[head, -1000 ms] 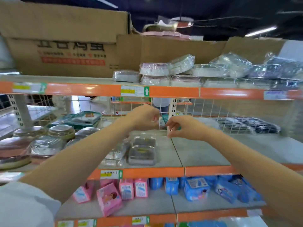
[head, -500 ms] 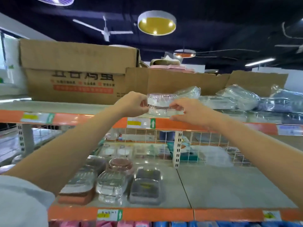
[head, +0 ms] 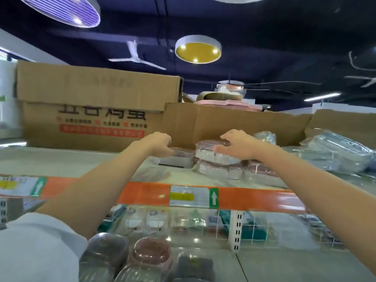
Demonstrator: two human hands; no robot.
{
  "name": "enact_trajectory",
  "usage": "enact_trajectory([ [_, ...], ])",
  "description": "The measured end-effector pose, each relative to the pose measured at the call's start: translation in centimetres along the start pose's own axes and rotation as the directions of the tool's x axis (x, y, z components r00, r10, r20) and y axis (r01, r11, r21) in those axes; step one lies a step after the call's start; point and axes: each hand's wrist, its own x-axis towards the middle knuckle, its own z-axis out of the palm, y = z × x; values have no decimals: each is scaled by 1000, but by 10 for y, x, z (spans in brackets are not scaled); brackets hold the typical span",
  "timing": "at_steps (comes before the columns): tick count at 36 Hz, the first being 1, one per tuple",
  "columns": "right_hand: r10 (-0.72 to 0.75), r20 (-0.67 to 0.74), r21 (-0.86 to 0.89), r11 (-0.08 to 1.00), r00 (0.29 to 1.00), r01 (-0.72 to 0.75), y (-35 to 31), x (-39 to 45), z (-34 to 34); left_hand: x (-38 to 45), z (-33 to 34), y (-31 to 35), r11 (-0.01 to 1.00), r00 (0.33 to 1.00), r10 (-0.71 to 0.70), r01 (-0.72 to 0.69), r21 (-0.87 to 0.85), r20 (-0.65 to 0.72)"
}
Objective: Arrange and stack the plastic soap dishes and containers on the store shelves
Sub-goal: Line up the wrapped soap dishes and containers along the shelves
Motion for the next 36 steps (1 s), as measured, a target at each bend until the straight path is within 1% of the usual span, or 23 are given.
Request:
enact_trajectory([
  [2, 48, 49, 3, 999, 998, -48, 0, 10, 3, 14, 3, -6, 1000, 997, 14, -16, 24, 75],
  [3, 62, 52, 17, 998, 997, -62, 0, 14, 3, 20, 4, -9, 999, 995, 20, -23, 27, 101],
  [6, 99, 33, 49, 994, 995, -100, -1, 24, 5, 37, 8, -13, 999, 990, 26, -31, 31, 137],
  [8, 118, 74, 39, 992, 990, -121, -1, 30, 7, 47, 10, -14, 999, 988, 24, -29, 29, 155],
  [11, 106, 126, -3, 994, 986, -107, -1, 39, 14, 60, 21, -15, 1000, 978, 1, 2, -12, 208],
  [14, 106, 140, -19, 994, 984, -105, 3, 47, 20, 68, 37, -17, 997, 959, -27, 46, -61, 281],
  [17, 120, 158, 9, 992, 980, -123, 7, 53, 21, 67, 42, -18, 1000, 967, -25, 24, 9, 255],
  [19, 123, 182, 46, 990, 976, -133, 7, 53, 22, 63, 39, -18, 999, 970, -32, 31, 8, 242],
  [22, 122, 208, 102, 984, 971, -145, 8, 52, 21, 57, 36, -17, 999, 969, -42, 35, 33, 244],
  [25, 128, 223, 81, 985, 966, -149, 8, 51, 20, 59, 34, -16, 998, 957, -63, 58, 25, 282],
  [28, 122, 184, 22, 991, 975, -129, 6, 47, 20, 64, 33, -17, 998, 929, -54, 61, -8, 366],
  [31, 108, 86, -25, 994, 990, -107, 3, 41, 25, 63, 30, -18, 997, 911, -41, 61, -36, 410],
  [34, 100, -29, -68, 992, 995, -102, 1, 34, 31, 54, 29, -14, 996, 922, -78, 87, -8, 380],
  [36, 81, -132, -96, 991, 988, -94, -2, 27, 36, 43, 30, -8, 993, 946, -116, 118, 13, 302],
])
